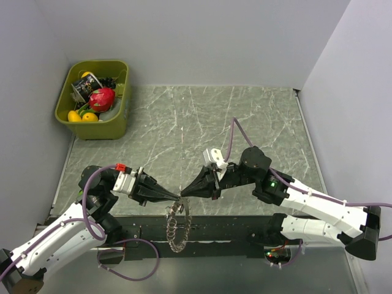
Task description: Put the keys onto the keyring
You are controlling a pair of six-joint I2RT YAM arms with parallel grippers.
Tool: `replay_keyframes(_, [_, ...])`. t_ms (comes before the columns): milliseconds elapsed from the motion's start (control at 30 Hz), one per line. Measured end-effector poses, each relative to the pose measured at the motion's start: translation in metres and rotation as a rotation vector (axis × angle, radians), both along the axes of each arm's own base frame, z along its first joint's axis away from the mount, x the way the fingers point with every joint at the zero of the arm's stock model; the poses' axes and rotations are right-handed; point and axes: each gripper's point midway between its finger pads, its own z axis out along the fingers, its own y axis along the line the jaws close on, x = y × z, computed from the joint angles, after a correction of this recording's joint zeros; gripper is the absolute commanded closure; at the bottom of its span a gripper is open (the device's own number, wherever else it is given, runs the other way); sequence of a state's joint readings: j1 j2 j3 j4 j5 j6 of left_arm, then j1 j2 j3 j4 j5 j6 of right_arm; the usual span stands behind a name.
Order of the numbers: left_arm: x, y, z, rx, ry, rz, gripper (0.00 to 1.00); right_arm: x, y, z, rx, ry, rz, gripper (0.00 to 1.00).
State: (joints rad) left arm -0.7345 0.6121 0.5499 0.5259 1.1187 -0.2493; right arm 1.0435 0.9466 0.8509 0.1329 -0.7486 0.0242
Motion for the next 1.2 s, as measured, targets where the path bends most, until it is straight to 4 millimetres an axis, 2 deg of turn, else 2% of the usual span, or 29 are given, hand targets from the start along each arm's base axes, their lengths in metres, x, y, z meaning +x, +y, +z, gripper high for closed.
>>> replay_keyframes(633, [0.013, 0.004, -0.002, 0.008, -0.026, 0.134, 0.99, 0.013, -0.012, 0.007, 0.004, 0.0, -0.13, 1.0])
replay_keyframes(867, [0.025, 0.008, -0.011, 0.037, -0.035, 0.224, 0.98, 0.018, -0.016, 0.007, -0.003, 0.004, -0.176, 1.0])
replay_keyframes(967, [0.027, 0.008, -0.015, 0.053, -0.034, 0.239, 0.89, 0.019, -0.016, 0.006, -0.007, 0.006, -0.186, 1.0])
replay_keyframes(1067, [0.026, 0.01, -0.022, 0.076, -0.023, 0.242, 0.74, 0.022, -0.017, 0.009, 0.003, 0.002, -0.205, 1.0])
replay_keyframes(1100, [0.025, 0.01, -0.024, 0.084, -0.019, 0.241, 0.61, 0.023, -0.018, 0.01, 0.008, -0.001, -0.213, 1.0])
replay_keyframes(1200, [0.023, 0.012, -0.028, 0.097, -0.021, 0.243, 0.48, 0.026, -0.02, 0.014, 0.021, -0.009, -0.233, 1.0])
